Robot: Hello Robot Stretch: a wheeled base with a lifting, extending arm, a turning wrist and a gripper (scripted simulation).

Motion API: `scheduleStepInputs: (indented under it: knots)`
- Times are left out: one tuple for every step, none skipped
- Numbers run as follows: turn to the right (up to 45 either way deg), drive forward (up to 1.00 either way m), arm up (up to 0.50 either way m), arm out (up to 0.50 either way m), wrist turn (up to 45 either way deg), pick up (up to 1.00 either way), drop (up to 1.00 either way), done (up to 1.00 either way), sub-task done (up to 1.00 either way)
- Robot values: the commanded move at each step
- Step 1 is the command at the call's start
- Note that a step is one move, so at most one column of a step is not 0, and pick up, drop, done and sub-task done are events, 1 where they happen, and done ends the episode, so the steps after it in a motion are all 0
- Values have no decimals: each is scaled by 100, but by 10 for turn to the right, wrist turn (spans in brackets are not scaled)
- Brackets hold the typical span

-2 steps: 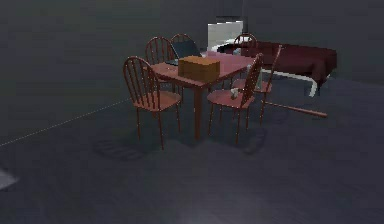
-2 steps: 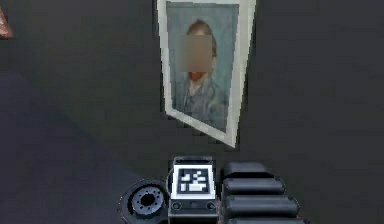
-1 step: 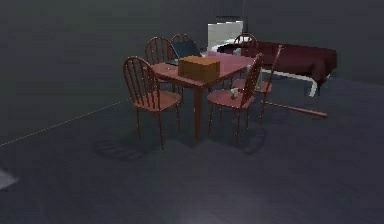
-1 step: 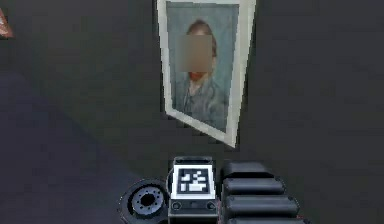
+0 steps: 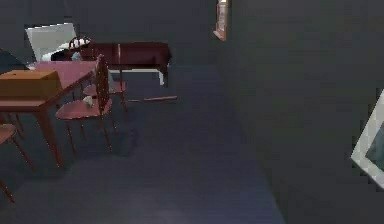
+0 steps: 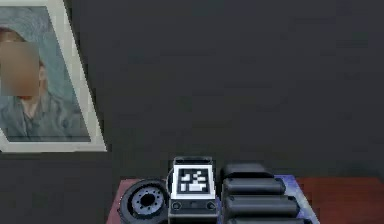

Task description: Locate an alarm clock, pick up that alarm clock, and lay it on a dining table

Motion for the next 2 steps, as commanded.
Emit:
scheduleStepInputs:
  knots:
    - [450,0,0,0,0,0,0,0,0]
    - [-450,0,0,0,0,0,0,0,0]
